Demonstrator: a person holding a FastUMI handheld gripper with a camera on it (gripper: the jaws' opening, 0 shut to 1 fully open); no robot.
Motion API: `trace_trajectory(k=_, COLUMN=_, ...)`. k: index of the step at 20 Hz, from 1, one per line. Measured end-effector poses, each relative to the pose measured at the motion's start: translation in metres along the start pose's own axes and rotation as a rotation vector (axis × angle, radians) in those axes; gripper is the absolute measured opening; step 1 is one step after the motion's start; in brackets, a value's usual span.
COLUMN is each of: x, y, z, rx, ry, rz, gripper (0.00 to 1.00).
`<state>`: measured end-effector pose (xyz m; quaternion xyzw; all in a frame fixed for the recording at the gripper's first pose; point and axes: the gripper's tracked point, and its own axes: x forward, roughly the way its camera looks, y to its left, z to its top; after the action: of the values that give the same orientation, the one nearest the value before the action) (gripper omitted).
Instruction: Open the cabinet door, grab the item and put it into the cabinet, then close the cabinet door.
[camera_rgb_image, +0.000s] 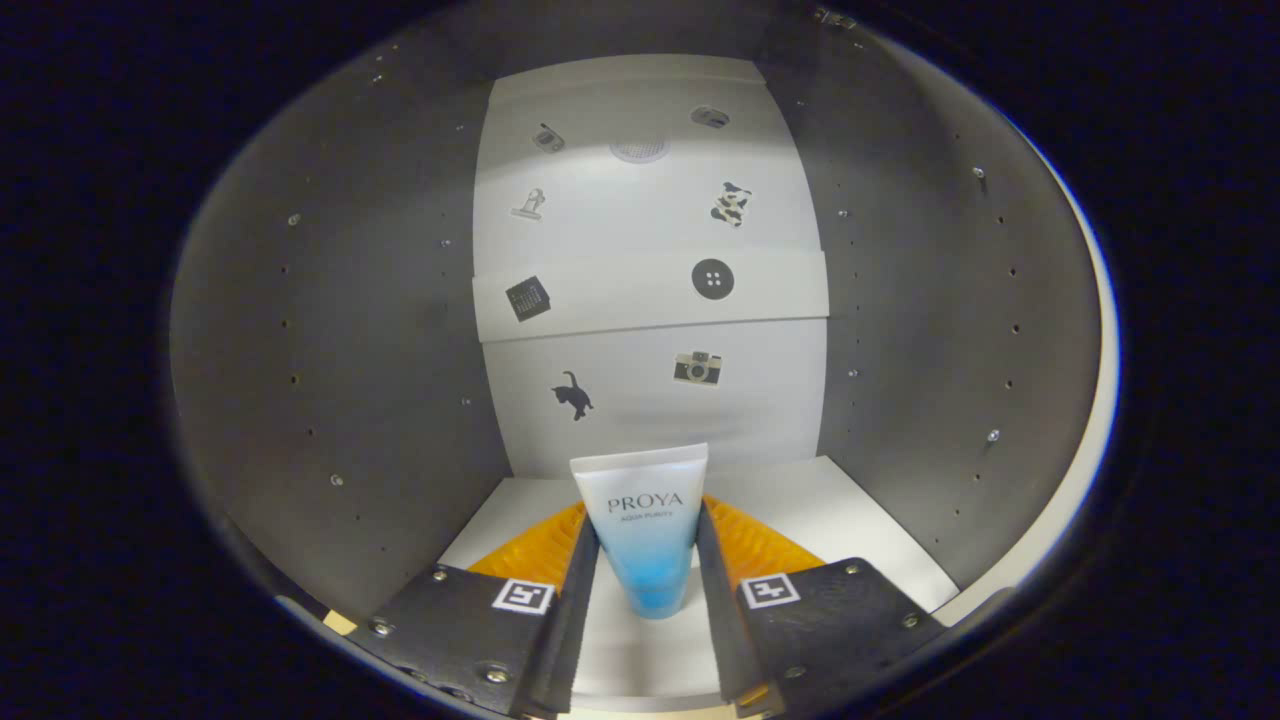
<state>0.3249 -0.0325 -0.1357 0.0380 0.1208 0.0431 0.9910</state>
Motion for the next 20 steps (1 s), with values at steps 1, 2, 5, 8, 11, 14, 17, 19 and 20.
trace_trajectory(k=1, x=-0.001, y=0.001, z=0.000, rx=0.002, ry=0.001, rz=-0.002, gripper=0.59)
trace_trajectory(k=2, x=-0.001, y=-0.003, z=0.001, rx=0.004, ry=-0.006, rz=-0.022, gripper=0.69)
trace_trajectory(k=5, x=-0.007, y=-0.002, z=-0.002, rx=-0.014, ry=0.003, rz=-0.028, gripper=0.99)
trace_trajectory(k=8, x=-0.015, y=-0.004, z=-0.004, rx=-0.032, ry=-0.005, rz=-0.042, gripper=0.99)
trace_trajectory(k=11, x=-0.029, y=-0.005, z=-0.003, rx=-0.040, ry=-0.009, rz=-0.057, gripper=0.99)
trace_trajectory(k=14, x=-0.053, y=-0.004, z=-0.001, rx=-0.032, ry=-0.013, rz=-0.060, gripper=0.99)
trace_trajectory(k=17, x=-0.089, y=-0.001, z=-0.003, rx=-0.046, ry=-0.007, rz=-0.067, gripper=0.99)
trace_trajectory(k=19, x=-0.123, y=0.003, z=-0.006, rx=-0.059, ry=0.003, rz=-0.054, gripper=0.99)
trace_trajectory(k=20, x=-0.142, y=0.004, z=-0.007, rx=-0.061, ry=0.004, rz=-0.048, gripper=0.99)
